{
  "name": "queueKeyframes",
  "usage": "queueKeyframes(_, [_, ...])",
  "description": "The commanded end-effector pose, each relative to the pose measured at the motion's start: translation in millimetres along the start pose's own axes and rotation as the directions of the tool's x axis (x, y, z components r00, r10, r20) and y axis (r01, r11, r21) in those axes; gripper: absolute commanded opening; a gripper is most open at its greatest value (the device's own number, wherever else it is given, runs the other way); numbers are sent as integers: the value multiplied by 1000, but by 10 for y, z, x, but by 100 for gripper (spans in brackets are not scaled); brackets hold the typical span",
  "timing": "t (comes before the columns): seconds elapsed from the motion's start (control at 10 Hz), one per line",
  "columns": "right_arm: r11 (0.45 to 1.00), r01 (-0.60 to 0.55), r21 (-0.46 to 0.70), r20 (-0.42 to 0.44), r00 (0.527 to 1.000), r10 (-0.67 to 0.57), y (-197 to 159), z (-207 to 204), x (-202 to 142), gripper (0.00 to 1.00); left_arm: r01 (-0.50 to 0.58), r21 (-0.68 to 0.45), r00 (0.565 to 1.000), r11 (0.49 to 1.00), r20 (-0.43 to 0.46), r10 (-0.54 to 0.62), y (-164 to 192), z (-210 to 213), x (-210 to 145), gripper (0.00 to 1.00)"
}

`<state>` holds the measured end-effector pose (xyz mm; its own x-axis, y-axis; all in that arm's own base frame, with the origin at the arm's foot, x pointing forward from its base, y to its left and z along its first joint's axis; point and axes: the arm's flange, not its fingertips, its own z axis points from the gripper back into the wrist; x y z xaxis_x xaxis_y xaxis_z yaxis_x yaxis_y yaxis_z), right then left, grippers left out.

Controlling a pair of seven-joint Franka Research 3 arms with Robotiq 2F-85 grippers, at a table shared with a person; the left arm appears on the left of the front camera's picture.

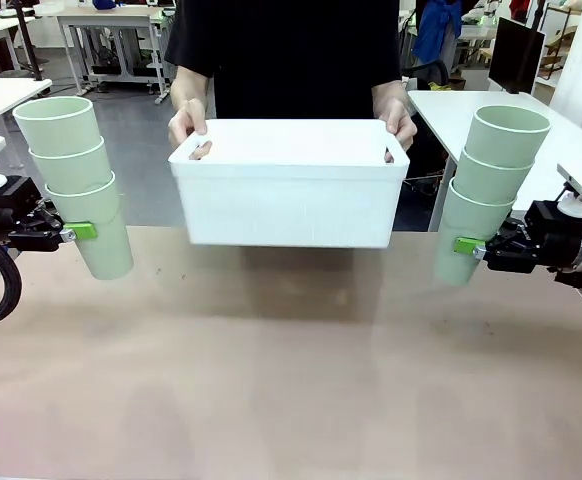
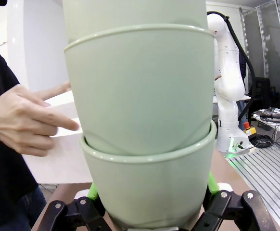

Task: Stack the cups and store them in the basket.
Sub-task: Place the stack of Reusable plastic cups into the Pantry Basket.

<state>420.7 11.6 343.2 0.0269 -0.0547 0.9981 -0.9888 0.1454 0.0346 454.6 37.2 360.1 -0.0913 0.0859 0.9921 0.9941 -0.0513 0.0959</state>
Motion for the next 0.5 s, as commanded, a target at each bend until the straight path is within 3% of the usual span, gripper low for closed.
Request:
queueKeyframes(0.0, [1000, -9, -5, 11, 1000, 9, -18, -15, 48, 86, 8, -1, 1000, 1000, 8, -8, 9, -6, 67, 90])
queueKeyframes(0.4, [1000, -9, -5, 11, 1000, 9, -18, -15, 48, 86, 8, -1, 1000, 1000, 8, -8, 9, -6, 67, 90])
